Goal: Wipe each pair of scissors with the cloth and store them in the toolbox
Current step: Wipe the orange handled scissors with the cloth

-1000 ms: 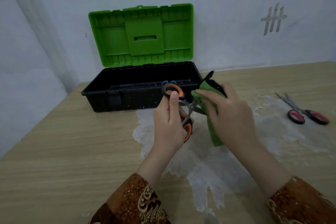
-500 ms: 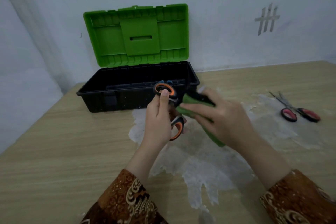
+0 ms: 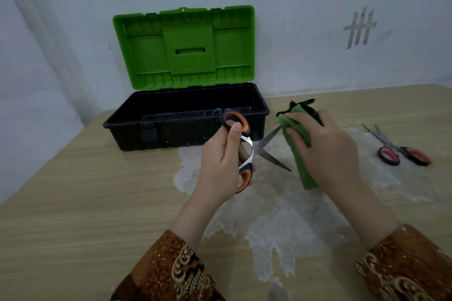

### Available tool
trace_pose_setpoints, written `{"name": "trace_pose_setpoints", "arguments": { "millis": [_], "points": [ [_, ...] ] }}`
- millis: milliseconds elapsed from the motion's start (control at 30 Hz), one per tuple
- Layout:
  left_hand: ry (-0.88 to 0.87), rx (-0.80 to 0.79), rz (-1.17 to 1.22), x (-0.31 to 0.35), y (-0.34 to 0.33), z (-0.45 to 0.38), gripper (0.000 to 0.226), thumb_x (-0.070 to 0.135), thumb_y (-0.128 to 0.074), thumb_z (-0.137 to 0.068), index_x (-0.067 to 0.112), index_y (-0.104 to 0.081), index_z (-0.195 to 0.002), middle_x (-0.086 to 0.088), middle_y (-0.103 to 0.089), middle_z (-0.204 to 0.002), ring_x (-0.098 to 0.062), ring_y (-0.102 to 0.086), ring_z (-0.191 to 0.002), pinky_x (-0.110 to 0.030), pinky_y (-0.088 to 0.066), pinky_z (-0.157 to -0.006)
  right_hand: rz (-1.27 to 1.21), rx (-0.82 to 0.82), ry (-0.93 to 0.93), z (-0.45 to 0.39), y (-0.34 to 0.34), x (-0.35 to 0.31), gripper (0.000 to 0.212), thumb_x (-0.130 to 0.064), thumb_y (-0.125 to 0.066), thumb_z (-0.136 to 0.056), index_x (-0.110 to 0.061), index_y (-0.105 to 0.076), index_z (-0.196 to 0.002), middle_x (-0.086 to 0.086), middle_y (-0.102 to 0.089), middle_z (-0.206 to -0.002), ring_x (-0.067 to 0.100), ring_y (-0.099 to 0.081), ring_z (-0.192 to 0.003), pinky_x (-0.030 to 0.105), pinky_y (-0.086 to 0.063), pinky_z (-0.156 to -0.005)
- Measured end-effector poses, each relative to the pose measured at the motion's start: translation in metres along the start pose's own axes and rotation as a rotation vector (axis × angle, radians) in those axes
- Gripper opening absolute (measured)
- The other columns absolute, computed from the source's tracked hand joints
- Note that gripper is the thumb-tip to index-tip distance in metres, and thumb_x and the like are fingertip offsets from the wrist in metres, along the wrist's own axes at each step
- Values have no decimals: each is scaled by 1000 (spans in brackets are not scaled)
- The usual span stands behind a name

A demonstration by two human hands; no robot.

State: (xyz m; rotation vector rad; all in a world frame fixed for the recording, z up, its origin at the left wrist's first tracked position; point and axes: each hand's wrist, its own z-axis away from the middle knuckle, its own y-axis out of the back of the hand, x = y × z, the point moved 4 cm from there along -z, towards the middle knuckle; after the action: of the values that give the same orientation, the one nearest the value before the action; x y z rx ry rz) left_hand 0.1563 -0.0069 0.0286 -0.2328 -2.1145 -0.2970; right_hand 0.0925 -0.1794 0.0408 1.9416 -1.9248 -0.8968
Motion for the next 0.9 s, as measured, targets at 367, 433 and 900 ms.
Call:
{"name": "trace_pose_setpoints", "arguments": {
  "millis": [367, 433, 900],
  "points": [
    [-366, 77, -450, 9, 5, 7, 35, 36, -29, -102, 14, -56, -94, 15, -39, -50, -8, -38, -36, -19, -27, -35, -143, -127, 303, 11, -5, -47, 32, -36, -47, -92, -29, -68, -114, 9, -62, -100, 24, -57, -53, 30, -48, -41],
    [-424, 65, -502, 13, 5, 8, 48, 39, -25, -104, 5, -59, -103, 12, -42, -50, -6, -37, -35, -20, -28, -35, -44, -80, 317, 10, -4, -46, 25, -24, -57, -91, -30, -69, -112, 10, -59, -93, 24, -47, -44, 28, -41, -35],
    [-355, -119, -404, 11, -2, 7, 31, 49, -25, -101, 33, -47, -87, -5, -56, -51, -22, -57, -42, -44, -42, -40, 184, -120, -10, 1, -13, 8, 14, -14, -62, -91, -19, -62, -104, 13, -49, -86, 15, -24, -39, 16, -13, -41]
  ]
}}
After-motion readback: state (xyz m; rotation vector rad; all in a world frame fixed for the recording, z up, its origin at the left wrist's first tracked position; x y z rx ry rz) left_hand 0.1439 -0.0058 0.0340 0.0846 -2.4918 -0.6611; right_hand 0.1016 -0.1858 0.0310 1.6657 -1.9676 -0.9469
